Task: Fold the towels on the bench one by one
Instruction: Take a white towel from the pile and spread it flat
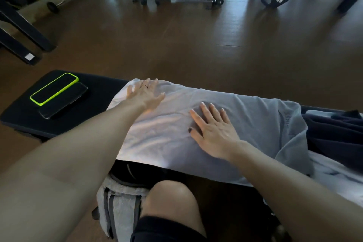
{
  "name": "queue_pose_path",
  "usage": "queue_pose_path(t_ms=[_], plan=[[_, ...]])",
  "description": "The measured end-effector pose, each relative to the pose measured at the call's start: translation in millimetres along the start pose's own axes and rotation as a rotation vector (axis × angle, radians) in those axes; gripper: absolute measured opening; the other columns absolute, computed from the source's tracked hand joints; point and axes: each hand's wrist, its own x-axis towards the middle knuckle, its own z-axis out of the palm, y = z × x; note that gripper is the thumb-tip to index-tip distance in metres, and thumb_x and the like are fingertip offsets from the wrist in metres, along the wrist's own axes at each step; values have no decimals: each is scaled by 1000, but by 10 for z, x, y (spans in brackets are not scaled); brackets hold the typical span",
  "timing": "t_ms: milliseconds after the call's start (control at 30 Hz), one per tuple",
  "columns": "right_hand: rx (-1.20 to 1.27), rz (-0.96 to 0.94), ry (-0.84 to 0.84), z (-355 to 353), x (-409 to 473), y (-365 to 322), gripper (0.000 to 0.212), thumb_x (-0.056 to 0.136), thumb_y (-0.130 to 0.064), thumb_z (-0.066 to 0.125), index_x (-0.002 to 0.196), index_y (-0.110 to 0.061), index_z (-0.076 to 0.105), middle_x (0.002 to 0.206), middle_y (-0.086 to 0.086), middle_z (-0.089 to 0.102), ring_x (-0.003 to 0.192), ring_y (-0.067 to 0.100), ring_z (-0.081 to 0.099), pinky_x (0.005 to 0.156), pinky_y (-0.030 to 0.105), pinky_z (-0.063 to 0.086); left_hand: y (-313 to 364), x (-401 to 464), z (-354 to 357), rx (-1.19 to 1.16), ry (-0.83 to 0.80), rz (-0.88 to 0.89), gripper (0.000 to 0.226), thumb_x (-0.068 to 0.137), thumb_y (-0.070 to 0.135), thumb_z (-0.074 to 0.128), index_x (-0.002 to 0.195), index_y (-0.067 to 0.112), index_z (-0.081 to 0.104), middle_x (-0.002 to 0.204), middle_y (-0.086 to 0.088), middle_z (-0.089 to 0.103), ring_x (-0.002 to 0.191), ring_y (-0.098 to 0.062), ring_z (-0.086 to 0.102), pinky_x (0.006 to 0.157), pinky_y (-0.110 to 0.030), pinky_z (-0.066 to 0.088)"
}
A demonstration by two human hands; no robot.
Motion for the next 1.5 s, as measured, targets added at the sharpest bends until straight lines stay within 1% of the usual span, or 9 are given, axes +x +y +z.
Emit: queue_pose_path(t_ms=[133,333,500,700,933,1100,1233,1367,1500], plan=[[-1,-7,-7,7,30,-89,66,102,-61,13,160,-34,-5,167,8,-15,153,31,-17,122,55,-8,-42,163,-38,98,148,-29,59,101,59,32,141,18,46,143,-11,41,135,-33,36,110,-46,29],[7,-6,-30,-18,62,-93,65,103,-59,16,159,-33,-4,167,9,-16,153,32,-16,122,56,-8,-200,384,-188,-118,226,67,37,107,38,27,97,18,56,111,-9,53,100,-29,52,85,-43,42],[9,0,-35,-23,60,-103,66,102,-59,15,159,-32,-5,167,10,-17,153,33,-17,122,57,-8,-224,449,-310,-1,75,22,22,99,32,46,110,18,59,116,-6,51,102,-28,54,85,-41,49],[-1,-3,-39,-6,70,-115,90,75,-63,-16,159,-31,-7,166,11,-16,153,35,-15,121,59,-8,-265,347,-504,170,-149,54,17,84,38,53,99,30,50,102,4,51,89,-22,57,80,-41,53],[-1,-5,-43,-12,74,-127,93,72,-63,-17,159,-31,-5,166,11,-16,153,35,-15,121,59,-9,-322,269,-566,71,-197,18,27,90,18,33,100,11,58,87,-18,70,67,-28,63,69,-36,51],[-9,3,-54,-36,70,-130,80,86,-65,-7,159,-31,-6,166,11,-17,153,35,-16,121,59,-9,-295,180,-557,198,-161,79,18,96,21,44,97,13,60,94,-11,68,82,-28,67,67,-35,51],[-8,4,-59,-49,72,-129,67,102,-58,17,159,-30,-5,166,11,-17,153,34,-17,121,59,-9,-321,256,-593,196,102,54,10,103,16,39,105,13,48,116,-13,55,94,-32,59,73,-43,47],[-20,6,-60,-53,73,-141,66,103,-57,16,159,-29,-5,166,12,-16,152,36,-17,121,59,-8,-286,334,-529,183,321,-113,46,93,-7,43,136,9,36,147,-22,28,114,-43,53,85,-47,46],[-20,7,-67,-65,69,-144,66,103,-56,16,159,-29,-6,166,12,-17,152,36,-18,121,59,-8,-162,324,-329,152,181,-100,64,102,14,39,158,27,13,165,-14,10,141,-39,35,114,-49,32]])
